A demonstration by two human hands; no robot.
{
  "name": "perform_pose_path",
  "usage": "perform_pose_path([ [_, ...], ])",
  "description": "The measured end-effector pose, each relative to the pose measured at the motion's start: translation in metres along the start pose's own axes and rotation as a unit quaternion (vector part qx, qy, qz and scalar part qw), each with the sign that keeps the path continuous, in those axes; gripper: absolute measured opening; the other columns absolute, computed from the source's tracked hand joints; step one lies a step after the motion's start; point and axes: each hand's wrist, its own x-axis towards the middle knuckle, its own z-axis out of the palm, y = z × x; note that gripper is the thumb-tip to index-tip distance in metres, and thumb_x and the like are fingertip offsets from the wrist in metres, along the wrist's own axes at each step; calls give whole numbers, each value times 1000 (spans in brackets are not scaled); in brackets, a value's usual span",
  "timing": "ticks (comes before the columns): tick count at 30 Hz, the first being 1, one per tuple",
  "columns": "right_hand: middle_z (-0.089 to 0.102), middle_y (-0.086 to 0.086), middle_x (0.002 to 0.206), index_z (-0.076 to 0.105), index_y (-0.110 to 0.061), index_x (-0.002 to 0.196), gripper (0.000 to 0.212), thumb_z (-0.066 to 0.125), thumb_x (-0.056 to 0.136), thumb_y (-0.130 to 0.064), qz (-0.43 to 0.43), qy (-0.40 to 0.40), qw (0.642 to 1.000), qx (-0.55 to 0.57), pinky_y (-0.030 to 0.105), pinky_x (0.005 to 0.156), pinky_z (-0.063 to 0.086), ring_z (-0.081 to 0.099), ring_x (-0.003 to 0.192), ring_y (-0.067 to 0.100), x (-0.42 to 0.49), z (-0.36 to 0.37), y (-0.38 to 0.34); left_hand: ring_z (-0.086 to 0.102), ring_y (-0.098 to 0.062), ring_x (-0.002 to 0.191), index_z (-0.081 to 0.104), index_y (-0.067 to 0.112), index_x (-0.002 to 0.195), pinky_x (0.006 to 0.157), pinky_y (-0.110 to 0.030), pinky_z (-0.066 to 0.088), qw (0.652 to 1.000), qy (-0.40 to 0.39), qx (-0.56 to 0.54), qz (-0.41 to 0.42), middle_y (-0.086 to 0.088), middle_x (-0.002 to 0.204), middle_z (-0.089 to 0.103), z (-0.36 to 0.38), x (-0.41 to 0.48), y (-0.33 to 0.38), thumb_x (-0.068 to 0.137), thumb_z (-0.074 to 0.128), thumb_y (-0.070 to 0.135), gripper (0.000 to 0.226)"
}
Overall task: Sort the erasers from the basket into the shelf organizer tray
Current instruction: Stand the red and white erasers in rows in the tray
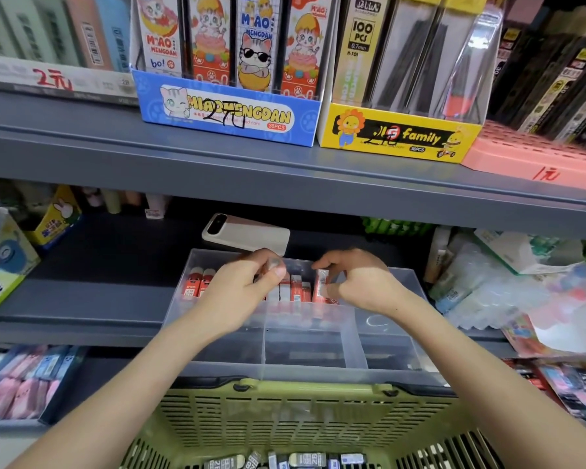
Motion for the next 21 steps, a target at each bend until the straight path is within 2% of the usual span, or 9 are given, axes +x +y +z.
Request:
perform_pose_path([
  [4, 68, -5, 95, 61, -29, 115, 37, 64, 80, -17, -27, 61, 997, -29, 22, 78, 32, 47, 102, 17, -4, 4, -2, 48, 7, 57, 57, 23, 93, 55, -9, 33, 1000, 0, 4, 1, 16, 56, 43, 0, 0, 1, 97, 48, 30, 12],
  [8, 65, 0, 99, 61, -27, 119, 40, 63, 80, -15, -51, 101, 992, -53, 22, 82, 28, 46, 105, 21, -6, 8, -5, 47, 3, 57, 56, 23, 91, 54, -11, 33, 1000, -2, 4, 7, 13, 56, 43, 0, -1, 0, 96, 49, 29, 11],
  [12, 67, 0, 104, 60, -25, 119, 40, 59, 81, -14, -87, 79, 988, -101, 24, 87, 30, 46, 107, 21, -2, 6, -12, 46, 3, 55, 56, 22, 89, 54, -14, 31, 1000, 3, 1, 10, 13, 54, 40, 1, 0, 0, 97, 48, 29, 13],
  [14, 68, 0, 103, 62, -22, 116, 36, 58, 82, -11, -86, 44, 994, -44, 24, 83, 34, 48, 103, 22, -2, 4, -13, 43, 0, 54, 47, 27, 75, 53, -22, 27, 999, 9, 32, 37, 13, 54, 39, 2, -2, 3, 98, 45, 29, 23],
  [16, 68, 0, 102, 62, -20, 113, 33, 59, 82, -9, -83, 19, 996, 5, 25, 81, 35, 48, 100, 23, -4, 4, -13, 44, 2, 56, 32, 34, 64, 53, -26, 22, 992, 9, 71, 101, 14, 54, 35, 2, -5, 10, 100, 42, 30, 37],
  [18, 67, -1, 103, 61, -21, 114, 36, 59, 80, -9, -71, 25, 997, -6, 26, 82, 38, 46, 102, 22, -4, 4, -9, 46, 5, 62, 28, 36, 64, 56, -22, 25, 985, -24, 89, 142, 14, 55, 35, 1, -3, 15, 97, 36, 34, 34],
  [21, 66, -2, 105, 59, -23, 117, 38, 61, 81, -13, -55, 54, 997, -26, 28, 84, 40, 43, 106, 20, -3, 6, -5, 47, 3, 71, 44, 32, 73, 63, -16, 29, 980, -104, 111, 131, 12, 65, 43, -4, 6, 12, 99, 32, 40, 30],
])
